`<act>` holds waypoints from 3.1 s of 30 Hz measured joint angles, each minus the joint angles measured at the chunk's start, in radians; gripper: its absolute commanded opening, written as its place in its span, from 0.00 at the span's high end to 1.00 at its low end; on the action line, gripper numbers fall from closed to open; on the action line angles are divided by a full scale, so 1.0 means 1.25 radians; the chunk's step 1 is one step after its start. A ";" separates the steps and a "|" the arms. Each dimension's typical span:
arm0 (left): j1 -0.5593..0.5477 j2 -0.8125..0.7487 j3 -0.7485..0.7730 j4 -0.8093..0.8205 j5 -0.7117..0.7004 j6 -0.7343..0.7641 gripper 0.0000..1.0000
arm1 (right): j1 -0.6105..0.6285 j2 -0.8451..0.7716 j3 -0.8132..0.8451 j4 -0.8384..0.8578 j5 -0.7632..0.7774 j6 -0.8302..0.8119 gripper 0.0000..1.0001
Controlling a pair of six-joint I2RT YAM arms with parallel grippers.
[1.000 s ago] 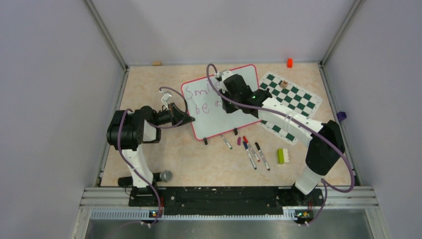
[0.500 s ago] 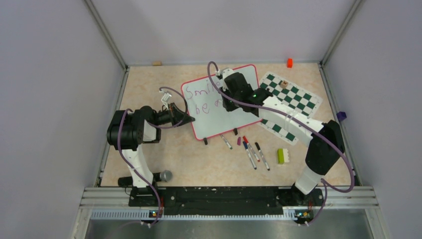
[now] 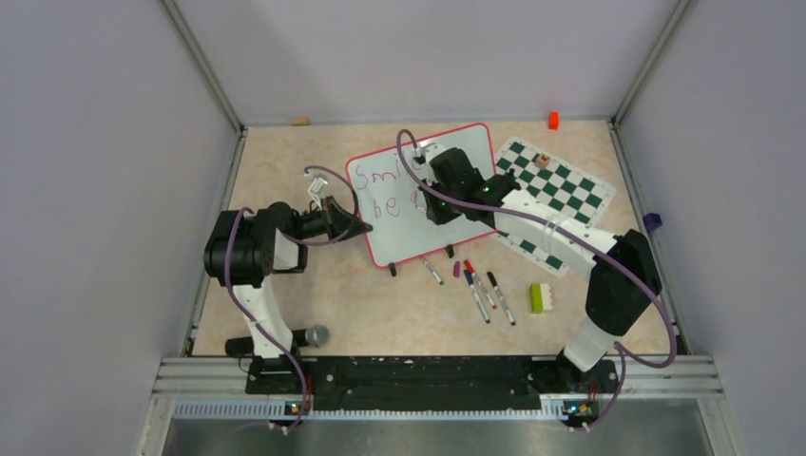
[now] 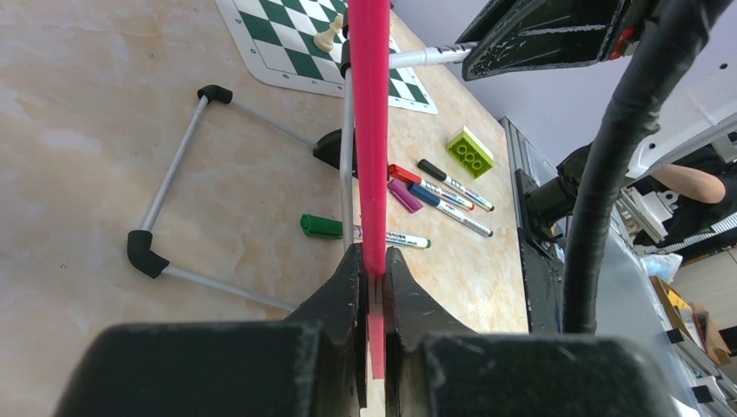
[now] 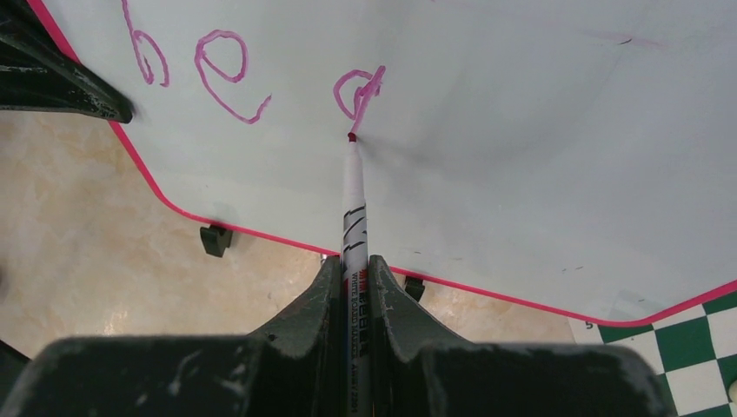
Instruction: Write a sentence on the whiteboard
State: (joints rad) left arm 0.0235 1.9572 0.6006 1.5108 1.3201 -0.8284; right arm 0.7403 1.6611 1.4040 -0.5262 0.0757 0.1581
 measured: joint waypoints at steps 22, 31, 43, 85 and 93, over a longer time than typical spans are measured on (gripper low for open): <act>0.000 0.000 0.000 0.004 0.003 0.000 1.00 | -0.003 0.019 0.018 0.009 -0.084 0.005 1.00; 0.000 0.000 0.000 0.005 0.005 0.001 1.00 | -0.014 0.007 0.023 0.026 -0.093 0.009 1.00; 0.000 0.000 0.000 0.006 0.005 0.001 1.00 | -0.098 -0.061 0.008 0.055 -0.098 0.020 1.00; 0.040 -0.073 -0.094 0.005 -0.014 0.013 0.38 | -0.097 -0.220 -0.161 0.102 -0.155 0.006 1.00; 0.098 -0.387 -0.235 -0.123 -0.138 0.102 0.68 | -0.097 -0.266 -0.175 0.119 -0.157 0.009 1.00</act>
State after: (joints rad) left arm 0.1455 1.4738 0.3065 1.3567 1.1481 -0.7013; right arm 0.6186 1.3281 1.1858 -0.3771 -0.1200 0.1688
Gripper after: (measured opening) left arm 0.421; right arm 0.100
